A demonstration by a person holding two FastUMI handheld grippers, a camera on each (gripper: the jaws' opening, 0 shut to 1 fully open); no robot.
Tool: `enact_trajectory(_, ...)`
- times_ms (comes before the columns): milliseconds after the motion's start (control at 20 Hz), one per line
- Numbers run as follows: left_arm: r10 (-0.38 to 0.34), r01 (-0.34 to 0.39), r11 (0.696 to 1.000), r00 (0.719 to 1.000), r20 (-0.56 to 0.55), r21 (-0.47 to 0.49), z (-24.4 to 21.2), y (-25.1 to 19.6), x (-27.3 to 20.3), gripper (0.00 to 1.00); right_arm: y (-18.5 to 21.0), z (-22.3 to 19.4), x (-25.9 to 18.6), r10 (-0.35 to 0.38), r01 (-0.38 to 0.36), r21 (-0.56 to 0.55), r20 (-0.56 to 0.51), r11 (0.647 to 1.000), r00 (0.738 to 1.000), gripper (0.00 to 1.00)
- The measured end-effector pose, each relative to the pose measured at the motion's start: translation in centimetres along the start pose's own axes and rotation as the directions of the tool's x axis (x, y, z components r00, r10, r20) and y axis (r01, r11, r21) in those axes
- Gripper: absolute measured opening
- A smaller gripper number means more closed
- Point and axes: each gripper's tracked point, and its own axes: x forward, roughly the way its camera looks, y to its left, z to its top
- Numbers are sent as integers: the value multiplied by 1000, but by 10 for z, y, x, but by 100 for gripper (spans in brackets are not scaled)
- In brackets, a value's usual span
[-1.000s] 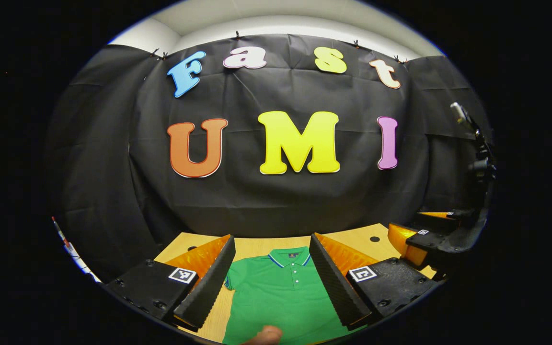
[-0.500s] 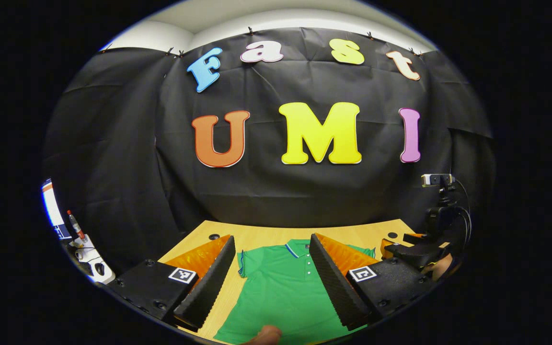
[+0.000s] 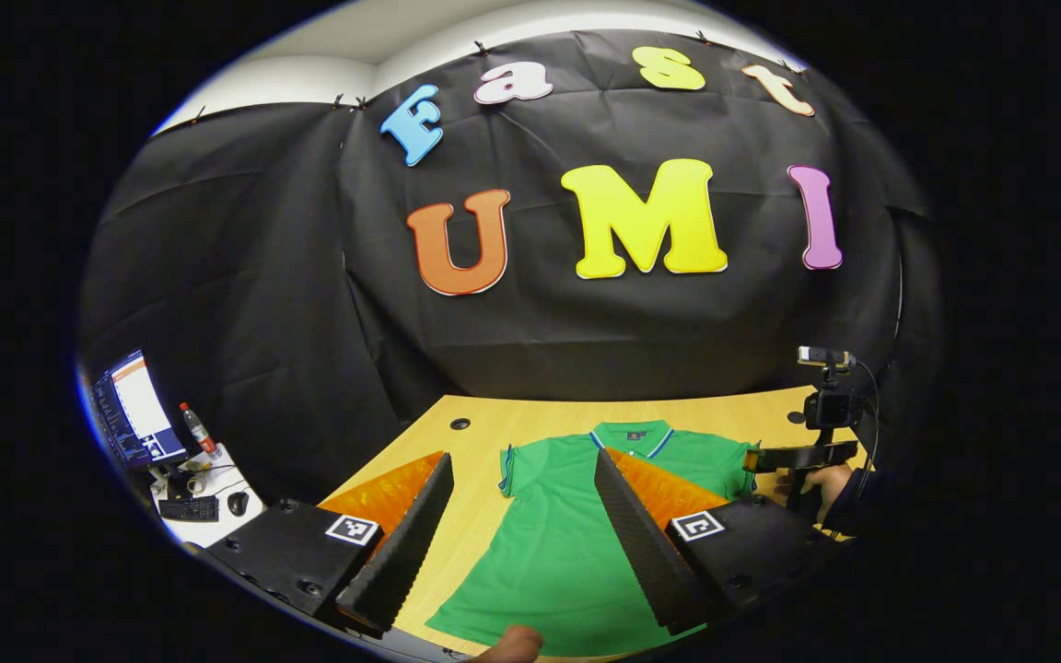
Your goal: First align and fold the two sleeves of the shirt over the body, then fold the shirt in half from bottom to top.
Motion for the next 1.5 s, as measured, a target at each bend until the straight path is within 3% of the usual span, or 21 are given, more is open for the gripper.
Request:
enact_trajectory(150, 20, -20, 1000, 1000, -7, -3, -6, -1, -7, 99, 0, -5, 17, -6, 6, 3, -25, 1000, 1000, 96)
enact_trajectory(350, 13, -10, 998, 999, 47, -59, 6, -5, -14, 99, -6, -9, 27, -4, 11, 78, -80, 997, 997, 74)
enact_trajectory(450, -2, 7, 997, 997, 72, -73, 11, -9, -14, 99, -5, -10, 30, 2, 5, 75, -89, 997, 996, 75)
enact_trajectory(600, -24, 32, 996, 995, 96, -81, 14, -10, -10, 99, 0, -15, 31, 2, 3, 48, -106, 999, 994, 34)
enact_trajectory(650, -34, 42, 996, 994, 100, -81, 15, -10, -8, 99, 3, -15, 31, 4, 0, 37, -110, 999, 994, 50)
enact_trajectory(750, -42, 51, 995, 994, 103, -83, 16, -8, -5, 94, 1, -18, 36, -22, 24, 13, -109, 1000, 994, 50)
enact_trajectory(850, -46, 55, 995, 994, 95, -88, 13, -5, -2, 99, 5, -15, 33, -30, 32, 14, -107, 999, 994, 22)
enact_trajectory(950, -55, 63, 994, 995, 83, -94, 10, -2, 3, 99, 0, -15, 32, -62, 62, -4, -102, 998, 993, 10)
enact_trajectory(1050, -60, 67, 993, 995, 79, -95, 10, 3, 7, 99, 5, -15, 33, -61, 60, -9, -101, 998, 993, 10)
enact_trajectory(1150, -74, 82, 991, 994, 76, -105, 11, 6, 10, 99, -2, -16, 31, -105, 99, -61, -103, 993, 989, 13)
enact_trajectory(1200, -86, 94, 989, 994, 71, -116, 9, 6, 12, 99, 0, -14, 27, -109, 102, -69, -104, 992, 989, 5)
enact_trajectory(1300, -97, 105, 985, 993, 64, -134, 7, 12, 17, 99, 3, -12, 26, -113, 105, -89, -92, 990, 989, 8)
enact_trajectory(1500, -109, 119, 983, 991, 77, -139, 12, 26, 25, 99, 15, 0, 16, -89, 83, -86, -68, 993, 994, 4)
